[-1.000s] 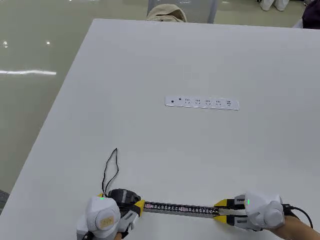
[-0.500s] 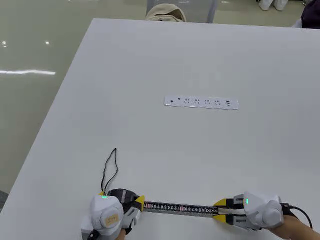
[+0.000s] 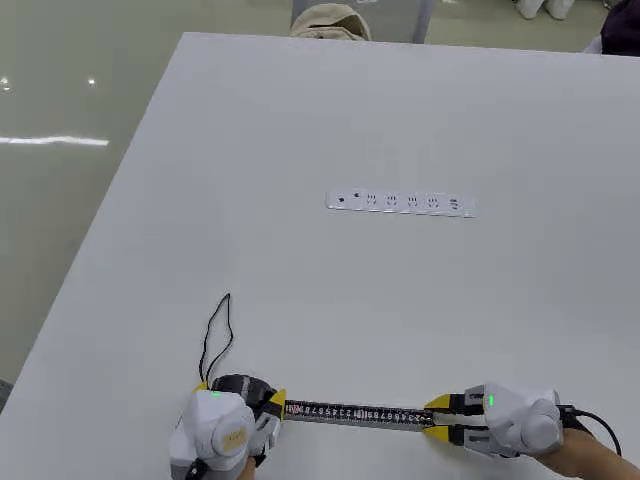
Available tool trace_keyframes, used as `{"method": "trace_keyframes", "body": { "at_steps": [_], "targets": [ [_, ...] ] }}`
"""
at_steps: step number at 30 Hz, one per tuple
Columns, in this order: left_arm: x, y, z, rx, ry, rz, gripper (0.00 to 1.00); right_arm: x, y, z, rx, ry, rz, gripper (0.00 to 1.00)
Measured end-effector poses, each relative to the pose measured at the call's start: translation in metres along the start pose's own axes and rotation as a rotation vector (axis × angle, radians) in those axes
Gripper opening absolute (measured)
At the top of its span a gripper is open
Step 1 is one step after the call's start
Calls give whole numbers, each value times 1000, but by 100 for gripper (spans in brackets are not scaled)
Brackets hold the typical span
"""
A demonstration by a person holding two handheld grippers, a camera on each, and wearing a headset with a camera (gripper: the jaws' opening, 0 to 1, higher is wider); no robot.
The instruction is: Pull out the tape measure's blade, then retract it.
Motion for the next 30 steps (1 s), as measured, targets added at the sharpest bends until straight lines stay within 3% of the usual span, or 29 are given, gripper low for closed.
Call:
{"method": "trace_keyframes", "body": {
  "at_steps": [8, 30],
  "targets": [
    [0, 0, 0, 11, -18, -12, 64, 2, 2, 0, -9, 8, -2, 13],
    [0, 2, -3, -40, -7, -11, 61, 11, 7, 0, -24, 18, 16, 13]
  ]
}}
Point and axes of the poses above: the centre of the closed fingertips' face, and the gripper's own axes: y roughly backward along the fingers, z roughly to its right, x roughly out of its top, the point moved 5 cm from there along y, roughly backward along the fingers, and after that the axes turned 1 degree about -y, right-handed, at the moved point
